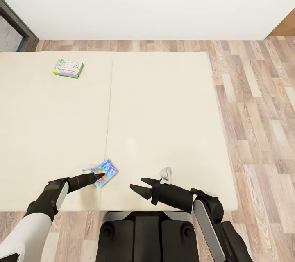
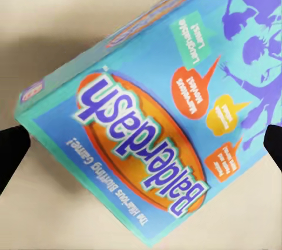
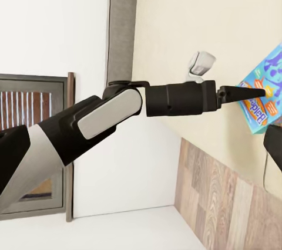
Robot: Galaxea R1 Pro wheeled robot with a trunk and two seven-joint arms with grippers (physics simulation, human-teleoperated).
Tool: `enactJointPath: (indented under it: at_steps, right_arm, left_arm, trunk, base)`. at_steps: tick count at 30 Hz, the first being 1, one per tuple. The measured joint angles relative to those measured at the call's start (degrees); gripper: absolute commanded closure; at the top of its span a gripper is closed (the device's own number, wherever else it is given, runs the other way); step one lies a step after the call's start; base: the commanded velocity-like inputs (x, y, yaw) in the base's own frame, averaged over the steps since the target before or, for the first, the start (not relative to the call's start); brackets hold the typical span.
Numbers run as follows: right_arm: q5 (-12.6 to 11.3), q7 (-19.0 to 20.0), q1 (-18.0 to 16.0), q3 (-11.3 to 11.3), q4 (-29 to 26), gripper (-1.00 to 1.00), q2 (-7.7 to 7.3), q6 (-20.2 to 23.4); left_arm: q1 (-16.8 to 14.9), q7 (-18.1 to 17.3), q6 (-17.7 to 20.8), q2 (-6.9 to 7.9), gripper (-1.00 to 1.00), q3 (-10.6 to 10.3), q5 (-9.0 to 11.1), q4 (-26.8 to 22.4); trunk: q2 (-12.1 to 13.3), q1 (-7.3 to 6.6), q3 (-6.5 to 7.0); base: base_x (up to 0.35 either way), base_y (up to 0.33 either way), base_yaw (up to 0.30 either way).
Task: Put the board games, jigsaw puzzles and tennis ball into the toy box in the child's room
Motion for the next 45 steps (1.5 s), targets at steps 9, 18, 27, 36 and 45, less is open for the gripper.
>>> enactJointPath:
  at_steps: [9,18,27,36,45]
  right_arm:
    - [0.0,0.0,0.0,0.1,0.0,-1.0,0.0,0.0]
    - [0.0,-0.2,0.0,0.0,-0.1,-1.0,0.01,0.0]
    - [0.0,-0.3,0.0,0.0,-0.1,-1.0,0.03,0.0]
    - [0.0,-0.2,0.0,-0.1,-0.1,-1.0,0.03,0.0]
    - [0.0,-0.2,0.0,-0.2,-0.1,-1.0,-0.02,0.0]
  left_arm:
    - [0.0,0.1,0.0,-0.22,-1.0,0.0,0.0,0.0]
    - [0.0,0.6,0.1,-0.3,-1.0,0.0,-0.1,-0.1]
    - [0.0,3.3,0.0,-0.36,-1.0,0.0,0.1,0.0]
    - [0.0,4.7,0.0,-0.35,-1.0,-0.1,0.2,0.0]
    - [0.0,4.8,0.1,-0.37,-1.0,-0.1,0.4,0.0]
  trunk:
    - [0.0,0.01,0.0]
    - [0.0,0.01,0.0]
    - [0.0,0.01,0.0]
    - [0.0,0.01,-0.23]
    - [0.0,0.0,-0.89]
  base:
    - [0.016,0.021,0.0]
    - [0.002,0.002,0.0]
    - [0.0,0.0,0.0]
    - [0.0,0.0,0.0]
    - [0.0,0.0,0.0]
